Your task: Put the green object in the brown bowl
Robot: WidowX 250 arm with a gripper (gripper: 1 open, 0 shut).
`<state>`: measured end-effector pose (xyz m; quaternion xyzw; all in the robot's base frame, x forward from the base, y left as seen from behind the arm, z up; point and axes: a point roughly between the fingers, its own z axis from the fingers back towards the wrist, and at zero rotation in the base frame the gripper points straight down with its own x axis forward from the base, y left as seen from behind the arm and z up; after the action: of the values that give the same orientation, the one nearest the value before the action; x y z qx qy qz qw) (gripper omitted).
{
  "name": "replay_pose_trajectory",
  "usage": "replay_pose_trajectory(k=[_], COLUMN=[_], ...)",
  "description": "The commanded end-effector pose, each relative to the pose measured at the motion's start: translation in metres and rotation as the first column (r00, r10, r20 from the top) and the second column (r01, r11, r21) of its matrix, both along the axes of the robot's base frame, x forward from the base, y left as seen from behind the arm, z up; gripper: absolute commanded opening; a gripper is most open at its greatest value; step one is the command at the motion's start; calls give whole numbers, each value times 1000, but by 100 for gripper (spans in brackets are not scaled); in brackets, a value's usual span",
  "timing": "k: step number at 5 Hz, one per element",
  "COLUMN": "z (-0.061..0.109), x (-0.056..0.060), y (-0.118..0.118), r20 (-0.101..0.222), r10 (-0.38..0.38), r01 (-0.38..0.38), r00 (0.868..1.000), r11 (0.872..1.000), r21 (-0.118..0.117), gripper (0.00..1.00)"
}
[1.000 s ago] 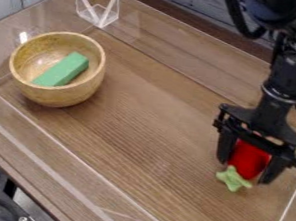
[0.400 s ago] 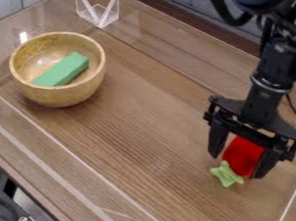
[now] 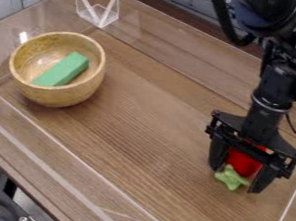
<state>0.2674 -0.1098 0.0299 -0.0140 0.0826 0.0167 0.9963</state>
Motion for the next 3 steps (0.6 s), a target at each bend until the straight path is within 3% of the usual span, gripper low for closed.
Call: replay_pose_trajectory(k=[1, 2, 3], z=[25, 40, 67], x=[9, 13, 11], y=[2, 8, 19], r20=[57, 79, 119], r10=[35, 71, 92], r01=[-34, -70, -90], r00=[998, 994, 989], r11=[999, 997, 996], r21=[-11, -11, -23], gripper=[100, 100, 100])
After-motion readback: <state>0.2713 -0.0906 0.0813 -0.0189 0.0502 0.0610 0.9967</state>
